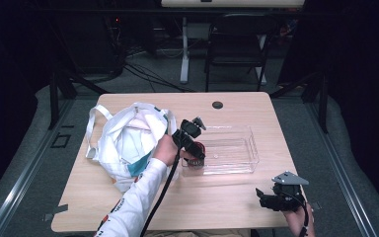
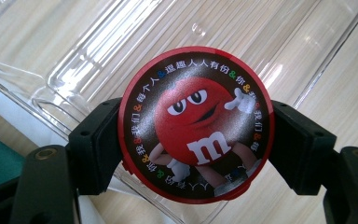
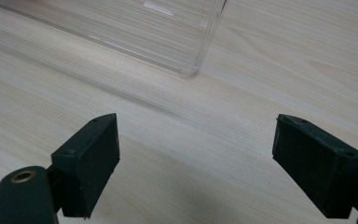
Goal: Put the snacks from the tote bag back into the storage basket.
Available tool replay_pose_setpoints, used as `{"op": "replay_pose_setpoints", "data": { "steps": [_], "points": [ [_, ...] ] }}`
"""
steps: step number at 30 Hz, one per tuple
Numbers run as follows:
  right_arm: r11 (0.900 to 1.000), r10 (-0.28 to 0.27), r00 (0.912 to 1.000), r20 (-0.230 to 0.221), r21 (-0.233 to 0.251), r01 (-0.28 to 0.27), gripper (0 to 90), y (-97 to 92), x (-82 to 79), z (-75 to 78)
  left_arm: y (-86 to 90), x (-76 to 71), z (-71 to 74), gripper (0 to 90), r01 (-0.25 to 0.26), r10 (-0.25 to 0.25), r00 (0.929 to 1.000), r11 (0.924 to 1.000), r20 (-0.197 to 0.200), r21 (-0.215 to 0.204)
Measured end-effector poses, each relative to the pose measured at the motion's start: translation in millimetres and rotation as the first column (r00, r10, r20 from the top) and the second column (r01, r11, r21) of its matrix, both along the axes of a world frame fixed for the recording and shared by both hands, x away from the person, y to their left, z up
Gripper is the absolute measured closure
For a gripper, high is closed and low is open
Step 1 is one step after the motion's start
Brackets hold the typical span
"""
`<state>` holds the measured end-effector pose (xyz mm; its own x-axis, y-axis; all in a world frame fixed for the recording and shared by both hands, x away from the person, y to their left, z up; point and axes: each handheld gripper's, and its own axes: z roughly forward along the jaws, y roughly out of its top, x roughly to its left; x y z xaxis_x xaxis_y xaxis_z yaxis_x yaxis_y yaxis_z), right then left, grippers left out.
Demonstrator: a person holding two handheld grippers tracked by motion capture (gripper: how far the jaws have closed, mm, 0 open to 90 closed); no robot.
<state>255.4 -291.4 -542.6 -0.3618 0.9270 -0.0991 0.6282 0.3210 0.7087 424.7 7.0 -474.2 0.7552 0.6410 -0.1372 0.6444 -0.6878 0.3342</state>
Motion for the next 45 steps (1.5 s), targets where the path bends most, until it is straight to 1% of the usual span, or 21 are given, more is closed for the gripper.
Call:
{"op": "replay_pose_setpoints", "data": {
  "steps": [7, 9, 13, 16, 21, 22, 24, 27, 30, 35, 37, 38, 39, 41, 43, 45],
  "points": [
    [1.0000, 0.004, 1.0000, -0.001, 0.000, -0.004, 14.4, -0.1, 0.1, 0.1, -0.9, 0.5, -10.0, 25.8, -0.009, 0.010, 0.9999, 0.9999, -0.013, 0.012],
    [1.0000, 0.002, 1.0000, -0.001, -0.001, -0.002, 14.4, 0.0, 0.1, 0.0, -1.5, 1.0, -10.9, 25.8, -0.004, 0.004, 0.9999, 0.9997, -0.014, 0.022],
    [1.0000, 0.004, 1.0000, -0.001, 0.000, -0.004, 14.4, -0.2, 0.0, 0.1, -2.7, 1.4, -13.1, 25.8, -0.010, 0.011, 0.9998, 0.9996, -0.014, 0.026],
    [1.0000, 0.002, 1.0000, 0.001, 0.000, -0.002, 14.3, -0.3, 0.0, 0.0, -2.7, 1.8, -15.0, 25.8, -0.006, 0.006, 0.9999, 0.9995, -0.012, 0.033],
    [1.0000, 0.003, 1.0000, 0.001, 0.000, -0.003, 14.4, -0.3, -0.1, 0.1, -3.8, 1.7, -20.2, 25.7, -0.002, 0.003, 0.9998, 0.9989, -0.018, 0.047],
    [1.0000, 0.003, 1.0000, 0.000, 0.000, -0.003, 14.4, -0.3, -0.1, 0.1, -3.9, 1.3, -20.5, 25.7, -0.006, 0.006, 0.9999, 0.9990, -0.011, 0.044],
    [1.0000, 0.003, 1.0000, 0.001, 0.000, -0.003, 14.3, -0.4, -0.1, 0.1, -3.5, 1.8, -20.5, 25.7, 0.007, -0.006, 0.9999, 0.9987, -0.016, 0.051],
    [1.0000, 0.002, 1.0000, 0.001, 0.000, -0.002, 14.3, -0.4, 0.0, 0.0, -4.7, 0.4, -20.8, 25.7, 0.003, -0.003, 0.9999, 0.9986, -0.013, 0.052],
    [1.0000, 0.003, 1.0000, 0.001, 0.000, -0.003, 14.3, -0.3, 0.0, 0.1, -5.6, -1.2, -20.6, 25.7, 0.010, -0.009, 0.9999, 0.9979, -0.009, 0.063],
    [1.0000, 0.005, 1.0000, -0.001, 0.000, -0.005, 14.4, -0.4, 0.0, 0.1, -5.0, -2.4, -20.7, 25.6, 0.004, -0.004, 1.0000, 0.9973, 0.000, 0.073],
    [1.0000, 0.004, 1.0000, -0.002, 0.000, -0.004, 14.4, -0.4, 0.0, 0.1, -4.3, -2.1, -20.3, 25.6, 0.015, -0.015, 0.9999, 0.9964, -0.001, 0.083],
    [1.0000, 0.003, 1.0000, -0.001, -0.001, -0.003, 14.4, -0.3, -0.1, 0.1, -4.9, -2.7, -20.6, 25.5, 0.007, -0.007, 1.0000, 0.9968, 0.000, 0.079],
    [1.0000, 0.003, 1.0000, 0.000, -0.001, -0.003, 14.4, -0.3, -0.1, 0.1, -5.4, -3.0, -20.6, 25.4, 0.005, -0.005, 1.0000, 0.9965, 0.002, 0.083],
    [1.0000, 0.002, 1.0000, 0.000, -0.001, -0.002, 14.4, -0.4, -0.2, 0.2, -5.9, -3.2, -19.7, 25.2, 0.016, -0.017, 0.9998, 0.9954, 0.005, 0.095],
    [1.0000, 0.003, 1.0000, 0.002, 0.004, -0.003, 14.4, -0.5, -0.2, 0.2, -6.4, -4.0, -18.7, 24.8, 0.012, -0.014, 0.9998, 0.9958, 0.014, 0.091],
    [1.0000, -0.002, 1.0000, 0.001, 0.001, 0.002, 14.4, -0.4, -0.4, 0.3, -5.6, -4.3, -16.5, 22.3, 0.010, -0.012, 0.9998, 0.9961, 0.019, 0.088]
  ]
}}
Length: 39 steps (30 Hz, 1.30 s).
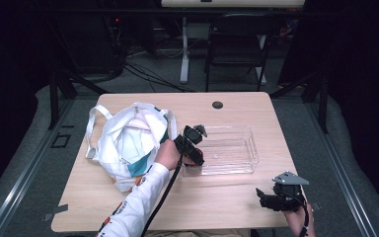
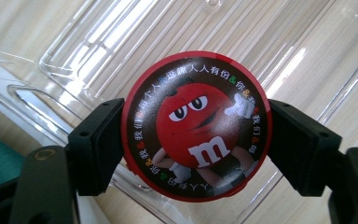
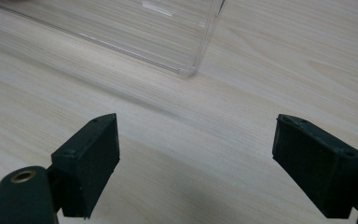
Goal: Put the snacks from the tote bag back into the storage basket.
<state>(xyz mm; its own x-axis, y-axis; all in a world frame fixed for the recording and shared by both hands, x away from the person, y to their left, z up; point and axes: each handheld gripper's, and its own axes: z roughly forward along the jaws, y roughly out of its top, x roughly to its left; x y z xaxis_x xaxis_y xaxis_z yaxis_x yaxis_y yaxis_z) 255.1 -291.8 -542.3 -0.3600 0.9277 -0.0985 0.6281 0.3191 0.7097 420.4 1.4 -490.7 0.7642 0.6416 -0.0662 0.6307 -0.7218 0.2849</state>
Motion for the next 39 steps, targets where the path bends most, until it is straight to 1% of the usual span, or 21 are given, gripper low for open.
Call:
{"op": "replay_pose_setpoints", "data": {
  "steps": [5, 8, 10, 15, 19, 20, 22, 23, 25, 27, 30, 31, 34, 35, 37, 39],
  "points": [
    [1.0000, 0.003, 1.0000, 0.000, -0.003, -0.003, 14.4, -0.2, 0.3, -0.1, 2.2, -1.4, 4.8, 17.5, 0.003, -0.002, 0.9999, 0.9998, 0.016, -0.019],
    [1.0000, 0.004, 1.0000, 0.001, 0.002, -0.004, 14.4, -0.1, 0.3, -0.2, 2.9, -2.4, 9.4, 15.9, 0.029, -0.029, 0.9994, 0.9991, 0.018, -0.032],
    [1.0000, -0.001, 1.0000, 0.000, -0.001, 0.001, 14.4, -0.1, 0.0, 0.1, 3.5, -2.4, 14.3, 14.0, 0.038, -0.037, 0.9991, 0.9985, 0.022, -0.041],
    [1.0000, 0.003, 1.0000, -0.002, 0.000, -0.003, 14.4, -0.1, -0.1, 0.2, 8.2, -3.3, 31.8, 10.4, 0.038, -0.034, 0.9976, 0.9971, 0.061, -0.066],
    [1.0000, 0.000, 1.0000, -0.001, 0.000, 0.000, 14.4, -0.4, -0.2, 0.3, 16.8, -7.1, 46.4, 9.2, 0.030, -0.020, 0.9936, 0.9956, 0.111, -0.088],
    [1.0000, 0.000, 1.0000, -0.001, 0.000, 0.000, 14.4, -0.3, -0.2, 0.3, 19.3, -9.3, 49.4, 8.8, 0.019, -0.007, 0.9928, 0.9946, 0.120, -0.102],
    [1.0000, 0.001, 1.0000, -0.002, -0.002, -0.001, 14.3, -0.2, -0.2, 0.2, 25.3, -12.1, 54.6, 5.8, 0.013, 0.003, 0.9895, 0.9933, 0.144, -0.114],
    [1.0000, 0.002, 1.0000, -0.002, -0.001, -0.002, 14.3, -0.3, -0.1, 0.2, 29.8, -14.4, 58.2, 5.3, 0.005, 0.016, 0.9879, 0.9915, 0.154, -0.130],
    [1.0000, 0.000, 1.0000, -0.002, -0.002, 0.000, 14.3, -0.4, -0.1, 0.1, 37.4, -17.9, 63.9, 4.7, -0.006, 0.031, 0.9837, 0.9893, 0.177, -0.145],
    [1.0000, 0.002, 1.0000, -0.002, -0.001, -0.002, 14.3, -0.3, 0.0, 0.1, 44.2, -21.0, 68.5, 3.5, -0.013, 0.041, 0.9812, 0.9889, 0.188, -0.148],
    [1.0000, -0.001, 1.0000, -0.002, -0.002, 0.001, 14.3, -0.4, -0.1, 0.2, 57.7, -28.1, 75.3, 1.3, -0.018, 0.049, 0.9754, 0.9894, 0.215, -0.144],
    [1.0000, -0.002, 1.0000, -0.003, -0.004, 0.002, 14.3, -0.5, -0.1, 0.2, 61.3, -29.7, 76.9, 0.8, -0.019, 0.050, 0.9748, 0.9901, 0.218, -0.139],
    [1.0000, -0.001, 1.0000, -0.001, -0.002, 0.001, 14.4, -0.4, 0.0, 0.0, 75.7, -36.2, 81.6, 0.2, -0.029, 0.065, 0.9698, 0.9881, 0.235, -0.151],
    [1.0000, -0.001, 1.0000, -0.003, -0.003, 0.001, 14.4, -0.4, 0.0, 0.1, 81.7, -38.6, 83.1, 0.2, -0.035, 0.073, 0.9680, 0.9870, 0.240, -0.157],
    [1.0000, -0.005, 1.0000, -0.002, -0.004, 0.005, 14.4, 0.0, 0.0, -0.1, 91.8, -40.8, 84.4, 0.2, -0.040, 0.083, 0.9680, 0.9829, 0.237, -0.180],
    [0.9999, -0.007, 1.0000, -0.002, -0.007, 0.007, 14.4, -0.1, 0.1, -0.2, 102.1, -43.4, 85.4, 0.2, -0.057, 0.104, 0.9644, 0.9802, 0.243, -0.190]
  ]
}}
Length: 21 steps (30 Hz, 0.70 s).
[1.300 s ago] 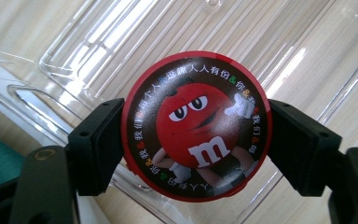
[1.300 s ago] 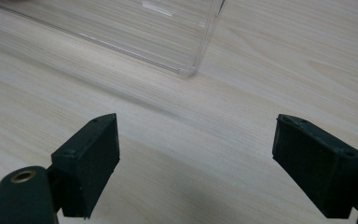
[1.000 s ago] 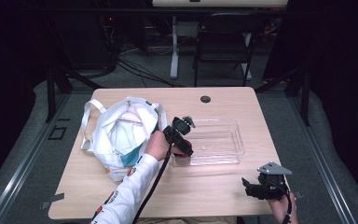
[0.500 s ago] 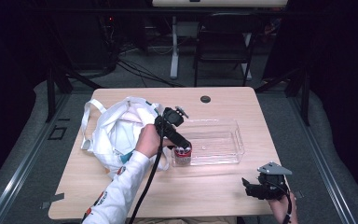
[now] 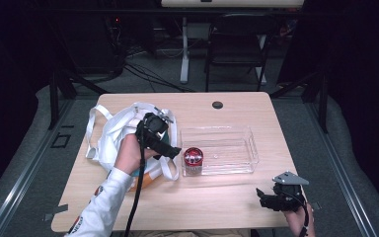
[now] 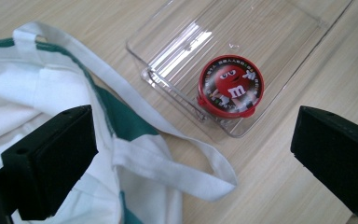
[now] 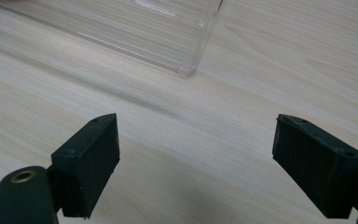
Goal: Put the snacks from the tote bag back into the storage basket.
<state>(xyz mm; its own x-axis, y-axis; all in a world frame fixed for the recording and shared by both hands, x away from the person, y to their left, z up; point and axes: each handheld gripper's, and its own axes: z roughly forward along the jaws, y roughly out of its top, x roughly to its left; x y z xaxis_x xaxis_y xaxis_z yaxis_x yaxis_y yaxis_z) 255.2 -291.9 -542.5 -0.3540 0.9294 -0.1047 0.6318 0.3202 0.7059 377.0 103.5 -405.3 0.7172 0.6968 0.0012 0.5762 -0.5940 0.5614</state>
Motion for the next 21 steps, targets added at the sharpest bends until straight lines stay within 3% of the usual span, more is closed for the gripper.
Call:
{"op": "replay_pose_setpoints", "data": {
  "steps": [10, 21],
  "points": [
    [1.0000, 0.002, 1.0000, -0.004, 0.003, -0.002, 14.4, 0.3, 0.2, -0.4, 47.9, -19.8, -6.2, 0.1, -0.101, 0.102, 0.9943, 0.9946, 0.032, -0.022],
    [1.0000, 0.001, 1.0000, -0.009, -0.004, -0.001, 14.3, 0.3, 0.3, -0.4, 91.0, -40.9, -30.8, 0.1, -0.185, 0.185, 0.9826, 0.9824, 0.015, -0.028]
  ]
}}
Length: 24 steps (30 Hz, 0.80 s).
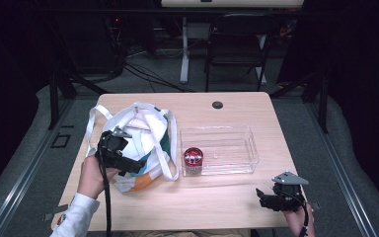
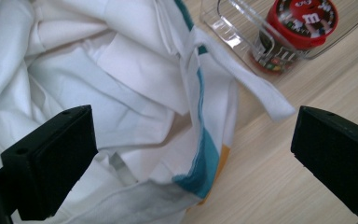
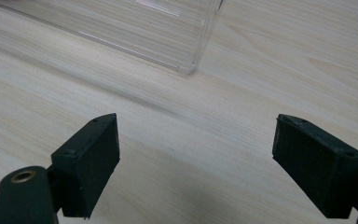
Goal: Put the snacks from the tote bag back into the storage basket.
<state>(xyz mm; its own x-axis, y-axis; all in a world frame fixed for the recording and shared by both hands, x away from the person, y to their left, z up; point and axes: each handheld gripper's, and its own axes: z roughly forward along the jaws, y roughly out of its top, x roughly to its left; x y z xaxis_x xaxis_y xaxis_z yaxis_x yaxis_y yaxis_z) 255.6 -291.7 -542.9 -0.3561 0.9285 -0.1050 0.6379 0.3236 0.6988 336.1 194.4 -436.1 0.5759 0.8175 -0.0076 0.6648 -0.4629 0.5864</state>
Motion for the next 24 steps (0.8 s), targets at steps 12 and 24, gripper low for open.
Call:
{"op": "replay_pose_setpoints", "data": {
  "steps": [12, 24],
  "points": [
    [1.0000, 0.003, 1.0000, -0.002, -0.002, -0.003, 14.4, 0.2, 0.3, -0.4, 39.6, -18.6, -39.5, 0.1, -0.082, 0.080, 0.9947, 0.9964, -0.065, -0.024],
    [1.0000, 0.005, 1.0000, 0.001, 0.004, -0.005, 14.4, 1.2, 0.2, -1.2, 54.9, -33.4, -66.9, 0.2, -0.107, 0.106, 0.9889, 0.9943, -0.104, 0.000]
  ]
}}
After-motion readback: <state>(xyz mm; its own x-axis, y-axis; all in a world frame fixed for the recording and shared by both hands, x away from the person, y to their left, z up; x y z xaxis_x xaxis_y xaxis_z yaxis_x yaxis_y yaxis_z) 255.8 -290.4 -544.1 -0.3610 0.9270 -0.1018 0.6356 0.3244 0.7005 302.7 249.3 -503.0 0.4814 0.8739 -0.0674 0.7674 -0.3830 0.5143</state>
